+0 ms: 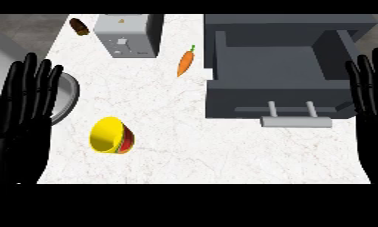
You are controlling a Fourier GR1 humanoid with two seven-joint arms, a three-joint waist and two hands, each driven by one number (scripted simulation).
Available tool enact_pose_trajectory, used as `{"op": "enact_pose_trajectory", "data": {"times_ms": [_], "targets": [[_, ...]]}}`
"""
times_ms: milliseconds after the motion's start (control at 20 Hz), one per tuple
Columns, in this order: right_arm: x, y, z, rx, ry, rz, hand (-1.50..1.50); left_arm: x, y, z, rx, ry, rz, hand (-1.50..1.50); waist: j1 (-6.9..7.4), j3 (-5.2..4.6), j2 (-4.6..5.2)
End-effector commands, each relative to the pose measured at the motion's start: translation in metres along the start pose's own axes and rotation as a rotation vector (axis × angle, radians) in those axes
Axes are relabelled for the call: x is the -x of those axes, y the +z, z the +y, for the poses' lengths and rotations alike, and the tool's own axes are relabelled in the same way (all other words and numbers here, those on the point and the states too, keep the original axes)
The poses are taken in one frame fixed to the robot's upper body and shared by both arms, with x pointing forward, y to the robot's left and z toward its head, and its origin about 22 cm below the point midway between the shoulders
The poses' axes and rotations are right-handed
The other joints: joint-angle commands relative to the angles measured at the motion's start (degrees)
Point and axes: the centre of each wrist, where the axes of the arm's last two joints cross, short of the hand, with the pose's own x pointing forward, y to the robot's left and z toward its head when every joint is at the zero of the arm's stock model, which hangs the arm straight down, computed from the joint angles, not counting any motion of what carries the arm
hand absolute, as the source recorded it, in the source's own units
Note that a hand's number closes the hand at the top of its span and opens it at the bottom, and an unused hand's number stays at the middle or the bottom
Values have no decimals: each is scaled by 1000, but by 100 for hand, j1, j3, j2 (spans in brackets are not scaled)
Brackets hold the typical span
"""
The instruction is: Pick up the cup, place it into the drawer and close the drawer
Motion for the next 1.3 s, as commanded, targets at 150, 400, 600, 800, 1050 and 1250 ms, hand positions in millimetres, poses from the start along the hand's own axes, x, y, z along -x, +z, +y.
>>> {"op": "enact_pose_trajectory", "data": {"times_ms": [150, 400, 600, 800, 1050, 1250], "targets": [[10, -5, 9, 18, -16, -11, -150, -12, 20, 13, 312, 159, -11, -150, 41, -119, 91], [8, 11, -4, -115, 73, 82, -150, -4, 37, 13, 373, 404, 163, -150, -40, -116, 93], [3, -6, -11, -97, 50, 53, -150, 20, 34, 56, 344, 413, 204, -150, -58, -116, 104], [10, -7, -8, -103, 34, 68, -150, 21, 64, 66, 345, 427, 230, -150, -28, -114, 93], [12, -9, -5, -116, 36, 60, -150, 62, 54, 92, 285, 358, 286, -150, -65, -114, 100], [28, -2, -9, -127, 45, 67, -150, 79, 82, 78, 260, 273, 332, -150, -47, -113, 98]]}}
